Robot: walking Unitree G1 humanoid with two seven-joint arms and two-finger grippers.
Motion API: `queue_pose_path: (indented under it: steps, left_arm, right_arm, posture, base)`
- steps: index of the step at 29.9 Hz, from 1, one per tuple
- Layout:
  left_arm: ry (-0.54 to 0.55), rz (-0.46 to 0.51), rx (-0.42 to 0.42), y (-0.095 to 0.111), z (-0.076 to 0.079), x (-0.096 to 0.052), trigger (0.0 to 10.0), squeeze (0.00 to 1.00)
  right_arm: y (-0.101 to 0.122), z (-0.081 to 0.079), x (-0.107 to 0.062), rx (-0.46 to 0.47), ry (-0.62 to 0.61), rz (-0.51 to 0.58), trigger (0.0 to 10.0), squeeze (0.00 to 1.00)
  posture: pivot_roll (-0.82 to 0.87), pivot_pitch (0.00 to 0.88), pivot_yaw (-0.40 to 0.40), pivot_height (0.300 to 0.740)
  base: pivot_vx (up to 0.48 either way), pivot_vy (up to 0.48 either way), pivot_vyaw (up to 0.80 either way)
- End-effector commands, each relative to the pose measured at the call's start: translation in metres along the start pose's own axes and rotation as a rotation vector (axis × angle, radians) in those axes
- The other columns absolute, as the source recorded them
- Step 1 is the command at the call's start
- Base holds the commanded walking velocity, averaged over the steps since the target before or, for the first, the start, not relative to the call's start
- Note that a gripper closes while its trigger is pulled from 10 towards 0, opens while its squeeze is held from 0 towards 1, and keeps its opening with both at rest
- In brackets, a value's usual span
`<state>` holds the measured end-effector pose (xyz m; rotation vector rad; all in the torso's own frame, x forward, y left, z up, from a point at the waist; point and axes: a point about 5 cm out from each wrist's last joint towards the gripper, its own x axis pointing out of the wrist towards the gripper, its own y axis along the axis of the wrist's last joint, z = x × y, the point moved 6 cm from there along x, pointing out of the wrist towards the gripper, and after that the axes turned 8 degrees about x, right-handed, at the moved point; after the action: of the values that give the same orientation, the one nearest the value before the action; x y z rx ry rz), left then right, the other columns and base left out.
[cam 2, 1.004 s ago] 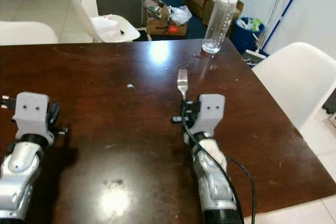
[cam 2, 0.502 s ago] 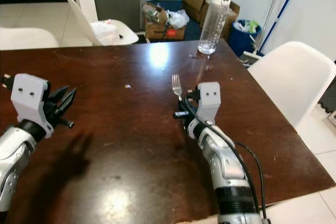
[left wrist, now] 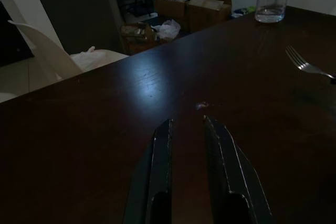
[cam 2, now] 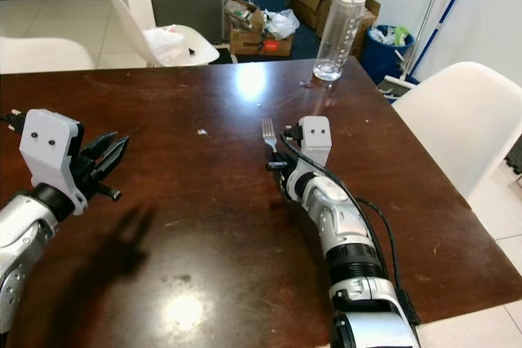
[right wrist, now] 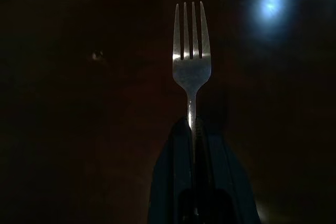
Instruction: Setting the table
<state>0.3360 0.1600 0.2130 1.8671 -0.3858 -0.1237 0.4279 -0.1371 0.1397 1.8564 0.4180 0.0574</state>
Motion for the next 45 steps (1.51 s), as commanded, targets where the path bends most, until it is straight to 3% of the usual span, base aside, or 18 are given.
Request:
queue_pose_path:
  steps: [1, 3, 5, 6, 7, 9, 10, 11, 12, 19, 20, 21, 28, 29, 33, 36, 39, 45]
  left_arm:
    - [-0.016, -0.023, 0.003, -0.004, 0.003, -0.004, 10.0, 0.0]
    - [-0.024, -0.031, 0.003, -0.004, 0.005, -0.006, 10.0, 0.0]
    - [-0.026, -0.036, 0.003, -0.004, 0.005, -0.007, 10.0, 0.0]
    - [-0.026, -0.037, 0.003, -0.005, 0.005, -0.007, 10.0, 0.0]
    - [-0.027, -0.04, 0.002, -0.005, 0.006, -0.007, 10.0, 0.0]
    - [-0.028, -0.044, 0.0, -0.004, 0.006, -0.007, 10.0, 0.0]
    - [-0.029, -0.045, 0.0, -0.005, 0.006, -0.007, 10.0, 0.0]
    - [-0.029, -0.045, 0.0, -0.005, 0.006, -0.007, 10.0, 0.0]
    - [-0.03, -0.048, -0.001, -0.004, 0.007, -0.008, 10.0, 0.0]
    - [-0.031, -0.053, -0.006, -0.004, 0.008, -0.006, 10.0, 0.0]
    - [-0.032, -0.051, -0.008, -0.004, 0.008, -0.005, 10.0, 0.0]
    - [-0.032, -0.05, -0.009, -0.003, 0.009, -0.005, 10.0, 0.0]
    - [-0.033, -0.048, -0.021, -0.004, 0.014, -0.002, 10.0, 0.0]
    - [-0.015, -0.054, -0.035, -0.007, 0.016, -0.001, 10.0, 0.0]
    - [0.017, -0.067, -0.05, -0.012, 0.018, 0.0, 10.0, 0.0]
    - [0.057, -0.084, -0.059, -0.018, 0.017, 0.0, 10.0, 0.0]
    - [0.15, -0.146, -0.051, -0.039, 0.01, -0.008, 10.0, 0.0]
    - [0.211, -0.185, -0.062, -0.053, 0.004, -0.024, 10.0, 0.0]
  right_arm:
    - [-0.003, 0.0, 0.001, 0.019, -0.003, -0.006, 10.0, 0.09]
    - [-0.002, -0.001, 0.002, 0.02, 0.006, -0.01, 10.0, 0.12]
    - [-0.002, -0.001, 0.002, 0.025, 0.01, -0.013, 10.0, 0.24]
    - [-0.003, -0.001, 0.002, 0.025, 0.011, -0.016, 10.0, 0.44]
    - [-0.003, -0.001, 0.004, 0.027, 0.013, -0.02, 10.0, 0.52]
    - [-0.004, -0.001, 0.005, 0.032, 0.015, -0.025, 10.0, 0.53]
    - [-0.006, -0.001, 0.005, 0.034, 0.014, -0.028, 10.0, 0.8]
    - [-0.006, -0.001, 0.005, 0.034, 0.014, -0.028, 10.0, 0.8]
    - [-0.007, 0.0, 0.007, 0.036, 0.012, -0.029, 10.0, 1.0]
    - [0.0, 0.0, 0.008, 0.039, 0.011, 0.004, 10.0, 1.0]
    - [0.005, 0.0, 0.007, 0.039, 0.013, 0.021, 10.0, 0.87]
    - [0.01, -0.002, 0.006, 0.037, 0.019, 0.041, 10.0, 0.0]
    - [0.036, -0.019, -0.006, -0.041, 0.069, 0.159, 10.0, 0.0]
    - [0.049, -0.039, -0.021, -0.15, 0.11, 0.272, 10.0, 0.0]
    - [0.064, -0.058, -0.045, -0.164, 0.108, 0.44, 10.0, 0.0]
    - [0.061, -0.063, -0.06, -0.14, 0.052, 0.517, 10.0, 0.0]
    - [0.033, -0.064, -0.084, -0.09, -0.066, 0.571, 10.0, 0.0]
    - [0.019, -0.049, -0.101, -0.15, -0.162, 0.542, 10.0, 0.0]
  posture:
    - [0.12, 0.1, 0.049, 0.74]
    - [0.13, 0.104, 0.048, 0.74]
    - [0.13, 0.106, 0.048, 0.74]
    - [0.13, 0.106, 0.048, 0.74]
    - [0.13, 0.106, 0.048, 0.74]
    - [0.13, 0.109, 0.048, 0.74]
    - [0.13, 0.111, 0.048, 0.74]
    - [0.13, 0.111, 0.048, 0.74]
    - [0.13, 0.11, 0.05, 0.74]
    - [0.12, 0.105, 0.051, 0.74]
    - [0.12, 0.104, 0.051, 0.74]
    - [0.12, 0.104, 0.051, 0.74]
    - [0.09, 0.097, 0.054, 0.74]
    - [0.08, 0.09, 0.056, 0.74]
    - [0.07, 0.088, 0.056, 0.74]
    - [0.06, 0.086, 0.056, 0.74]
    - [0.03, 0.082, 0.052, 0.74]
    - [0.01, 0.068, 0.044, 0.74]
  base:
    - [0.0, 0.0, 0.0]
    - [0.0, 0.0, 0.0]
    - [0.0, 0.0, 0.0]
    - [0.0, 0.0, 0.0]
    - [0.0, 0.0, 0.0]
    - [0.0, 0.0, 0.0]
    - [0.0, 0.0, 0.0]
    - [0.0, 0.0, 0.0]
    - [0.0, 0.0, 0.0]
    - [0.0, 0.0, 0.0]
    - [0.0, 0.0, 0.0]
    - [0.0, 0.0, 0.0]
    - [0.0, 0.0, 0.0]
    - [0.0, 0.0, 0.0]
    - [0.0, 0.0, 0.0]
    - [0.0, 0.0, 0.0]
    - [0.0, 0.0, 0.0]
    - [0.0, 0.0, 0.0]
